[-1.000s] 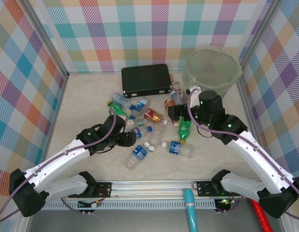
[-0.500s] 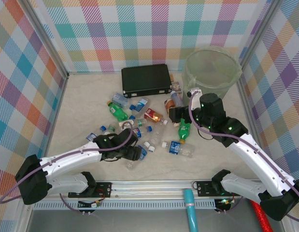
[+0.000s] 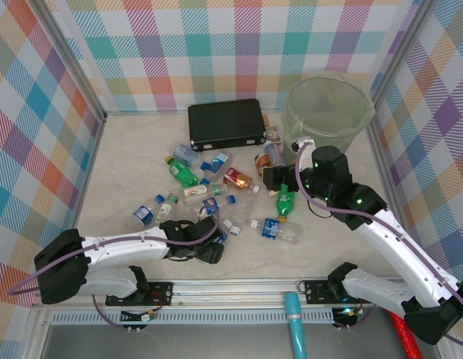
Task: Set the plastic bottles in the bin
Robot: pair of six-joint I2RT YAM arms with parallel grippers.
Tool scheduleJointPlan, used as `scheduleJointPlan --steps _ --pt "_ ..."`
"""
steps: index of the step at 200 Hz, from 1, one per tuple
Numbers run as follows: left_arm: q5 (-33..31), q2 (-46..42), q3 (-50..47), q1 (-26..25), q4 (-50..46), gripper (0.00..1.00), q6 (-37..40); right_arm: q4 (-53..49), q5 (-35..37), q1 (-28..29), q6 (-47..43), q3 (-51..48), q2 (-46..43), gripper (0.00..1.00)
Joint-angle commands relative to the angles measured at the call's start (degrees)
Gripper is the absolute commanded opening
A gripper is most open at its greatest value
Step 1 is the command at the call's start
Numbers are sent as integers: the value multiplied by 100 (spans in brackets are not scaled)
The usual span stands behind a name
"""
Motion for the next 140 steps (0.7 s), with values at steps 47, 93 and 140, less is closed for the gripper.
scheduleJointPlan --steps 47,93,140 --pt "-309 484 -58 -222 348 70 -153 226 -397 24 342 -285 -96 99" --pt "-553 -42 -86 -245 233 56 -202 352 -699 24 944 -571 -129 99" --pt "-920 -1248 12 -249 -34 55 -126 1154 -1481 24 1269 -930 -135 99"
